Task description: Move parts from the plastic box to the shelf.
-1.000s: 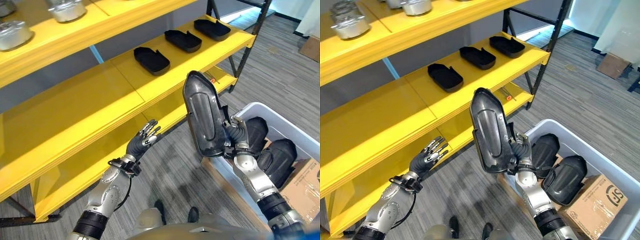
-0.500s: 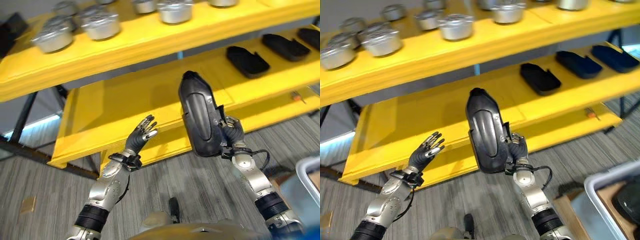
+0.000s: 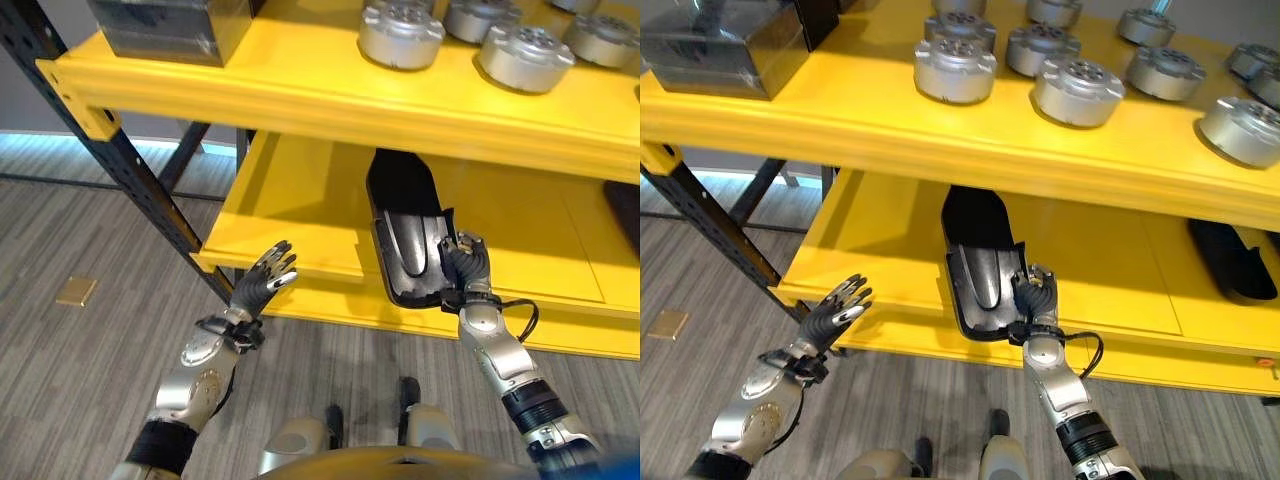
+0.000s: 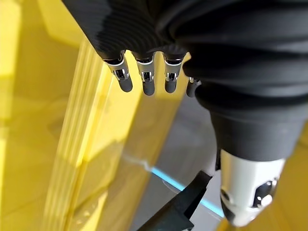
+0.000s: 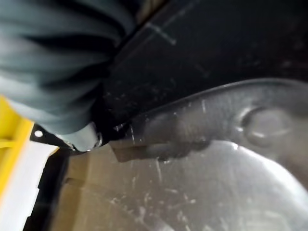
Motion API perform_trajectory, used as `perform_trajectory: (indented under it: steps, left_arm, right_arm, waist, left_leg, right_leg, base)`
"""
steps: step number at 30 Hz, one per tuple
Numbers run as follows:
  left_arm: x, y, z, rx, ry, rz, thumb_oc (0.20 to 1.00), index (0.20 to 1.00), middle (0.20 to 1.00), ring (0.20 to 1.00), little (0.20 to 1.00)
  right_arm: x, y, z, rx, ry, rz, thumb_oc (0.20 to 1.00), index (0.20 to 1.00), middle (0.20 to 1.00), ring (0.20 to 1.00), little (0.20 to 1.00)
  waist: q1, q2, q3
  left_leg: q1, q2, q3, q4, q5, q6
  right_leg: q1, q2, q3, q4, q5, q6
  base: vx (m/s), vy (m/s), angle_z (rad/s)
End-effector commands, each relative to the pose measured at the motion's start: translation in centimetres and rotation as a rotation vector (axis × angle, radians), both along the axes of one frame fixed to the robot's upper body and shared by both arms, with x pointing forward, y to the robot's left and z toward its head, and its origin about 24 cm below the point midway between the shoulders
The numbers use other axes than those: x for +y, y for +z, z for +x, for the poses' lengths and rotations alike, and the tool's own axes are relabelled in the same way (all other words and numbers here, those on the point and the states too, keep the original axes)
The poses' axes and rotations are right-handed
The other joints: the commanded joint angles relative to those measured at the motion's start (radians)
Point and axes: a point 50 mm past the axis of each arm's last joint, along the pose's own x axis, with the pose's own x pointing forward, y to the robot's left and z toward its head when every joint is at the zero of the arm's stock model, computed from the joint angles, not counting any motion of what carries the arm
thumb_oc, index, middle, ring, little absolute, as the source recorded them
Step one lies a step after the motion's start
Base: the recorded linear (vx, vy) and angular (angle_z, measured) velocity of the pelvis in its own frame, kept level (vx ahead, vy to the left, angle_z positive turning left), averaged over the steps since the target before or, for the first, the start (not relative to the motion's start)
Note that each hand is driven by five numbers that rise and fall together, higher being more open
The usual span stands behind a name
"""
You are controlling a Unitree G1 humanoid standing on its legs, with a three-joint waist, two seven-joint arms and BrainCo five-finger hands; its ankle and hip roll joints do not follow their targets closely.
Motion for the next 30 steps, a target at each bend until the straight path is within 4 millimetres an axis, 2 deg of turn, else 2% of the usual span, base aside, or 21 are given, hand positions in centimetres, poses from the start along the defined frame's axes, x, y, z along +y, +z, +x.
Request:
perform_trajectory:
  steps: [1, 3, 4, 6, 11, 15, 17, 19, 20, 21, 22, 23, 24, 26, 27, 28, 29, 30]
  left_arm:
    - [-1.2, 2.6, 0.3, -0.153, -0.041, -0.029, 1.0, 1.0, 1.0, 1.0, 1.0]
    - [-1.4, 2.6, 0.0, -0.144, -0.041, -0.047, 1.0, 1.0, 1.0, 1.0, 1.0]
    - [-1.5, 2.3, -0.2, -0.135, -0.046, -0.055, 1.0, 1.0, 1.0, 1.0, 1.0]
    - [-1.7, 2.3, -0.2, -0.132, -0.051, -0.068, 1.0, 1.0, 1.0, 1.0, 1.0]
    - [-1.8, 2.2, -0.5, -0.118, -0.064, -0.073, 1.0, 1.0, 1.0, 1.0, 1.0]
    - [-1.7, 2.0, -0.7, -0.11, -0.07, -0.071, 1.0, 1.0, 1.0, 1.0, 1.0]
    - [-2.0, 2.1, -0.7, -0.113, -0.09, -0.067, 1.0, 1.0, 1.0, 1.0, 1.0]
    - [-2.2, 2.3, -0.6, -0.119, -0.117, -0.024, 1.0, 1.0, 1.0, 1.0, 1.0]
    - [-2.2, 2.4, -0.6, -0.115, -0.127, -0.02, 1.0, 1.0, 1.0, 1.0, 1.0]
    - [-2.0, 2.4, -0.7, -0.113, -0.106, -0.017, 1.0, 1.0, 1.0, 1.0, 1.0]
    - [-0.8, 2.1, -0.9, -0.09, 0.008, -0.01, 1.0, 1.0, 1.0, 1.0, 1.0]
    - [-0.9, 2.0, -0.8, -0.088, 0.002, -0.014, 1.0, 1.0, 1.0, 1.0, 1.0]
    - [-1.1, 2.2, -0.5, -0.091, -0.011, -0.024, 1.0, 1.0, 1.0, 1.0, 1.0]
    - [-1.3, 2.4, -0.2, -0.089, -0.022, -0.033, 1.0, 1.0, 1.0, 1.0, 1.0]
    - [-1.6, 2.6, 0.4, -0.085, -0.033, -0.044, 1.0, 1.0, 1.0, 1.0, 1.0]
    - [-1.7, 2.8, 0.6, -0.087, -0.038, -0.047, 1.0, 1.0, 1.0, 1.0, 1.0]
    - [-1.9, 2.8, 0.7, -0.086, -0.038, -0.076, 1.0, 1.0, 1.0, 1.0, 1.0]
    - [-1.9, 2.9, 0.7, -0.084, -0.034, -0.094, 1.0, 1.0, 1.0, 1.0, 1.0]
  right_arm:
    - [-1.0, 4.4, 2.2, -0.186, -0.03, -0.002, 0.2, 0.2, 0.2, 0.2, 0.2]
    - [-1.6, 4.0, 1.9, -0.157, -0.057, -0.01, 0.2, 0.2, 0.2, 0.2, 0.2]
    - [-2.6, 3.7, 1.8, -0.142, -0.095, -0.028, 0.2, 0.2, 0.2, 0.2, 0.2]
    - [-3.3, 3.7, 1.8, -0.138, -0.139, -0.037, 0.2, 0.2, 0.2, 0.2, 0.2]
    - [-5.5, 3.8, 1.7, -0.117, -0.255, -0.046, 0.2, 0.2, 0.2, 0.2, 0.2]
    - [-7.2, 3.3, 1.1, -0.064, -0.323, -0.049, 0.2, 0.2, 0.2, 0.2, 0.2]
    - [-7.9, 2.9, 0.9, -0.029, -0.358, -0.039, 0.2, 0.2, 0.2, 0.2, 0.2]
    - [-8.6, 2.6, 0.7, 0.0, -0.393, -0.022, 0.2, 0.2, 0.2, 0.2, 0.2]
    - [-8.7, 2.8, 1.0, 0.003, -0.402, -0.003, 0.2, 0.2, 0.2, 0.2, 0.2]
    - [-8.6, 2.8, 1.1, 0.007, -0.386, 0.004, 0.2, 0.2, 0.2, 0.2, 0.2]
    - [-8.1, 2.3, 1.8, 0.025, -0.323, 0.037, 0.2, 0.2, 0.2, 0.2, 0.2]
    - [-8.2, 2.1, 1.7, 0.026, -0.337, 0.041, 0.2, 0.2, 0.2, 0.2, 0.2]
    - [-8.5, 1.8, 1.4, 0.025, -0.364, 0.044, 0.2, 0.2, 0.2, 0.2, 0.2]
    - [-8.8, 1.6, 1.2, 0.028, -0.387, 0.053, 0.2, 0.2, 0.2, 0.2, 0.2]
    - [-9.5, 1.3, 0.9, 0.019, -0.411, 0.062, 0.2, 0.2, 0.2, 0.2, 0.2]
    - [-9.7, 1.4, 1.0, 0.013, -0.414, 0.061, 0.2, 0.2, 0.2, 0.2, 0.2]
    - [-10.0, 1.6, 0.9, -0.002, -0.425, 0.062, 0.2, 0.2, 0.2, 0.2, 0.2]
    - [-10.0, 1.8, 1.0, -0.012, -0.427, 0.057, 0.2, 0.2, 0.2, 0.2, 0.2]
  waist:
    - [0.004, -0.031, -0.032]
    - [0.0, -0.035, -0.037]
    - [-0.005, -0.037, -0.039]
    - [-0.01, -0.038, -0.039]
    - [-0.021, -0.031, -0.038]
    - [-0.045, -0.024, -0.043]
    - [-0.057, -0.02, -0.039]
    - [-0.068, -0.021, -0.032]
    - [-0.066, -0.021, -0.017]
    - [-0.061, -0.022, -0.014]
    - [-0.022, -0.019, -0.006]
    - [-0.022, -0.019, -0.006]
    - [-0.025, -0.02, -0.004]
    - [-0.026, -0.018, -0.006]
    - [-0.01, -0.016, -0.003]
    - [-0.007, -0.016, -0.001]
    - [-0.008, -0.019, 0.013]
    - [-0.002, -0.018, 0.016]
  left_leg:
    - [0.076, 0.101, -0.066, -0.133, 0.035, -0.114]
    - [0.077, 0.116, -0.033, -0.119, 0.033, -0.127]
    - [0.07, 0.136, 0.006, -0.1, 0.038, -0.141]
    - [0.064, 0.15, 0.035, -0.093, 0.047, -0.15]
    - [0.057, 0.171, 0.072, -0.087, 0.062, -0.169]
    - [0.058, 0.165, 0.113, -0.08, 0.057, -0.17]
    - [0.054, 0.151, 0.112, -0.081, 0.052, -0.162]
    - [0.056, 0.139, 0.121, -0.1, 0.053, -0.158]
    - [0.065, 0.143, 0.152, -0.112, 0.053, -0.161]
    - [0.069, 0.146, 0.178, -0.111, 0.051, -0.163]
    - [0.085, 0.165, 0.267, -0.079, 0.01, -0.152]
    - [0.071, 0.165, 0.25, -0.064, 0.009, -0.141]
    - [0.033, 0.164, 0.225, -0.039, 0.025, -0.119]
    - [0.001, 0.171, 0.193, -0.014, 0.027, -0.111]
    - [-0.065, 0.188, 0.129, 0.037, 0.027, -0.111]
    - [-0.079, 0.191, 0.111, 0.047, 0.027, -0.113]
    - [-0.114, 0.201, 0.054, 0.073, 0.028, -0.131]
    - [-0.123, 0.215, 0.032, 0.065, 0.042, -0.147]
  right_leg:
    - [0.158, 0.013, -0.048, -0.081, 0.011, 0.021]
    - [0.188, 0.021, -0.071, -0.091, -0.007, 0.004]
    - [0.211, 0.027, -0.103, -0.094, -0.025, -0.012]
    - [0.224, 0.03, -0.123, -0.097, -0.034, -0.022]
    - [0.247, 0.042, -0.14, -0.113, -0.044, -0.038]
    - [0.253, 0.051, -0.131, -0.124, -0.044, -0.043]
    - [0.246, 0.057, -0.103, -0.131, -0.035, -0.041]
    - [0.229, 0.057, -0.083, -0.174, 0.01, -0.021]
    - [0.179, 0.044, -0.122, -0.165, 0.045, 0.002]
    - [0.166, 0.034, -0.169, -0.155, 0.05, 0.008]
    - [0.146, -0.035, -0.31, -0.051, 0.018, 0.039]
    - [0.147, -0.045, -0.275, -0.015, 0.005, 0.034]
    - [0.13, -0.058, -0.222, 0.051, 0.002, 0.016]
    - [0.128, -0.069, -0.18, 0.105, -0.015, 0.005]
    - [0.141, -0.114, -0.117, 0.179, -0.028, -0.008]
    - [0.145, -0.12, -0.099, 0.182, -0.033, -0.009]
    - [0.158, -0.105, -0.05, 0.142, -0.055, -0.001]
    - [0.161, -0.091, -0.035, 0.124, -0.08, 0.006]
  base:
    - [0.18, -0.211, 0.22]
    - [0.17, -0.218, 0.06]
    - [0.13, -0.205, 0.1]
    - [0.08, -0.161, 0.13]
    - [0.02, -0.068, -0.1]
    - [-0.04, 0.093, -0.09]
    - [-0.12, 0.252, -0.23]
    - [-0.17, 0.218, -0.33]
    - [-0.19, 0.085, -0.48]
    - [-0.31, -0.03, -0.99]
    - [-0.24, -0.118, -1.29]
    - [-0.35, -0.269, -1.95]
    - [-0.2, -0.214, -1.43]
    - [-0.24, -0.343, 0.02]
    - [-0.31, -0.502, 0.83]
    - [-0.37, -0.671, 0.89]
    - [-0.26, -0.531, 0.94]
    - [-0.32, -0.611, 0.99]
